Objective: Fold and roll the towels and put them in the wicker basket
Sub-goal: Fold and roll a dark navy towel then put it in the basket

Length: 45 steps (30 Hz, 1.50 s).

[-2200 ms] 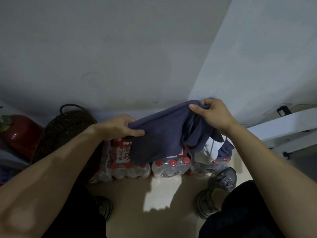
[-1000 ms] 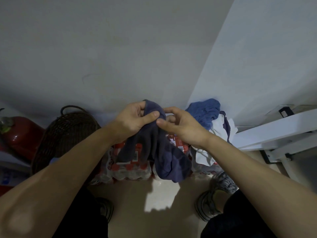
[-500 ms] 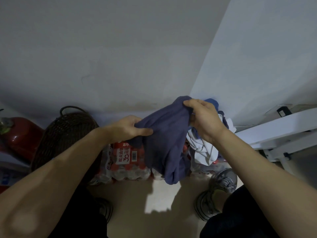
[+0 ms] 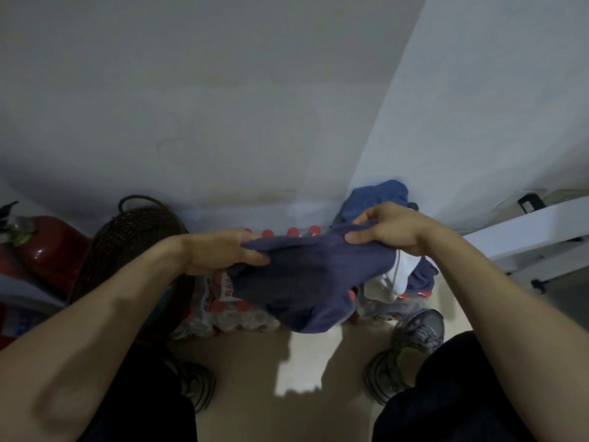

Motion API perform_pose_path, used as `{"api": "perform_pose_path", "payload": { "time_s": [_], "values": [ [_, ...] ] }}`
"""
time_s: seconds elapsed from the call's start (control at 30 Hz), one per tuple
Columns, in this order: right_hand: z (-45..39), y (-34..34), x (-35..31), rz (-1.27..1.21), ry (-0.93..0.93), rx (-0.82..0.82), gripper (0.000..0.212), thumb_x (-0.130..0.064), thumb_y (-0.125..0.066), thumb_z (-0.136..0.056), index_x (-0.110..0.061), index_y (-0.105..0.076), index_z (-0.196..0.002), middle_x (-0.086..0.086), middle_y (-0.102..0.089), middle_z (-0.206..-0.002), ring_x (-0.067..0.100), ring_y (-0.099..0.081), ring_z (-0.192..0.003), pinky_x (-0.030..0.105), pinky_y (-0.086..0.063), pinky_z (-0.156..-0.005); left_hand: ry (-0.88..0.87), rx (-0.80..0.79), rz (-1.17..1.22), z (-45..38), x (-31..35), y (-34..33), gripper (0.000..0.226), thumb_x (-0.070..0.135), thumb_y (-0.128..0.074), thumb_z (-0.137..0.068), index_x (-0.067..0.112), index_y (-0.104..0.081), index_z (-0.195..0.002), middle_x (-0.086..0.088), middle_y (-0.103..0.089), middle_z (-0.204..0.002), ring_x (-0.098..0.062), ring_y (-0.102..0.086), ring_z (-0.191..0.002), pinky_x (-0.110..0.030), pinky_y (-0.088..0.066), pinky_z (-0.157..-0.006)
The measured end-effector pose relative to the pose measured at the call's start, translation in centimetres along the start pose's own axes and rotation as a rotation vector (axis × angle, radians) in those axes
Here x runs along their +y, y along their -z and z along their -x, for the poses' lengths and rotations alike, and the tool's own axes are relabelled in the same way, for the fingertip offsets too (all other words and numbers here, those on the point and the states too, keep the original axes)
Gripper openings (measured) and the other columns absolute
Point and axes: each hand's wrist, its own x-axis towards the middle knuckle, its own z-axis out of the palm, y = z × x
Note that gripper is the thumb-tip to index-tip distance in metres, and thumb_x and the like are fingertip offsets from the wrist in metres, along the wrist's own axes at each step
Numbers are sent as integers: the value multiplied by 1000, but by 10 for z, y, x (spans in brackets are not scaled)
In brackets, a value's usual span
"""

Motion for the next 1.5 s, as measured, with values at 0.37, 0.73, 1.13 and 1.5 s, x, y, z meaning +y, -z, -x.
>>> {"api": "perform_pose_path", "payload": {
  "time_s": [0.37, 0.73, 1.13, 1.5],
  "values": [
    [9, -19, 1, 426, -245, -580, 23, -13, -81, -78, -18, -71, -97, 3, -71, -101, 18, -69, -91, 27, -57, -73, 203, -233, -275, 3, -11, -26, 23, 34, -65, -91, 24, -67, -112, 10, -73, -105, -7, -68, -96, -17, -54, -79],
    [-18, -16, 35, -141, -108, -327, 37, 7, -76, -76, -14, -65, -105, 11, -70, -98, 27, -67, -89, 32, -55, -70, 243, 95, -106, 1, -40, 19, 8, 31, -77, -77, 25, -73, -81, -2, -75, -84, -16, -71, -74, -24, -52, -54],
    [-73, -46, 70, -354, -211, -90, 20, 3, -71, -81, -13, -69, -93, 5, -73, -97, 23, -67, -96, 31, -56, -73, 140, 556, -140, -29, -84, 54, 20, 13, -78, -80, 9, -60, -72, -3, -64, -68, -17, -65, -65, -28, -56, -59],
    [-143, -75, 85, -810, -203, 244, 37, 20, -59, -78, -13, -64, -93, 12, -69, -90, 26, -66, -80, 36, -57, -71, 167, 928, 233, -95, -132, 66, 18, -5, -60, -90, 9, -63, -80, -10, -64, -84, -31, -62, -81, -37, -55, -73]
  ]
}}
